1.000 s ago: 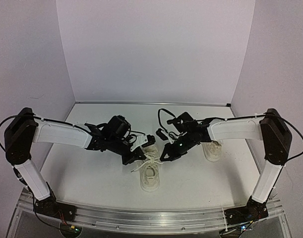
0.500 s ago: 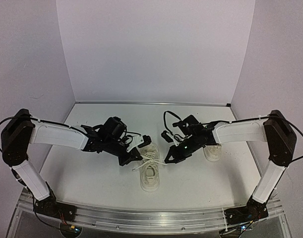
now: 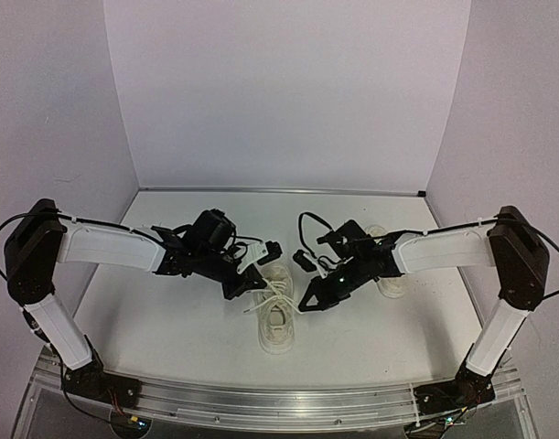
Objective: Tie the shoes
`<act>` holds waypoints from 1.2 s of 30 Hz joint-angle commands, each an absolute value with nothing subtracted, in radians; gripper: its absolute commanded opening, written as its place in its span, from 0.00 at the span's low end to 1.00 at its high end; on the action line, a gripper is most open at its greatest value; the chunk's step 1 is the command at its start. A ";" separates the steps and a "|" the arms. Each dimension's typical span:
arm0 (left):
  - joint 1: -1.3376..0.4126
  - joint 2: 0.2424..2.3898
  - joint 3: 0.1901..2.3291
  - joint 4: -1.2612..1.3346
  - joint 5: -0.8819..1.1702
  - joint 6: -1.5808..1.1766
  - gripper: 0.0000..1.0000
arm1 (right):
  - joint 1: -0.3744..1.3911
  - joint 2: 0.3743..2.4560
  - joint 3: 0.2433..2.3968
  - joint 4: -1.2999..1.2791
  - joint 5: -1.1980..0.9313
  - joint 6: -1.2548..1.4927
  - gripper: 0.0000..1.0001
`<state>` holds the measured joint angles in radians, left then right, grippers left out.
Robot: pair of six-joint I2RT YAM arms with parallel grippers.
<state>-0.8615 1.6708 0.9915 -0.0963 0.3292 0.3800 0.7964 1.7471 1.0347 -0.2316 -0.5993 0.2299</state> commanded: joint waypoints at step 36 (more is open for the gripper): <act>-1.035 1.725 1.118 -0.104 0.267 0.456 0.01 | 0.806 2.046 1.527 -0.246 -0.712 0.301 0.00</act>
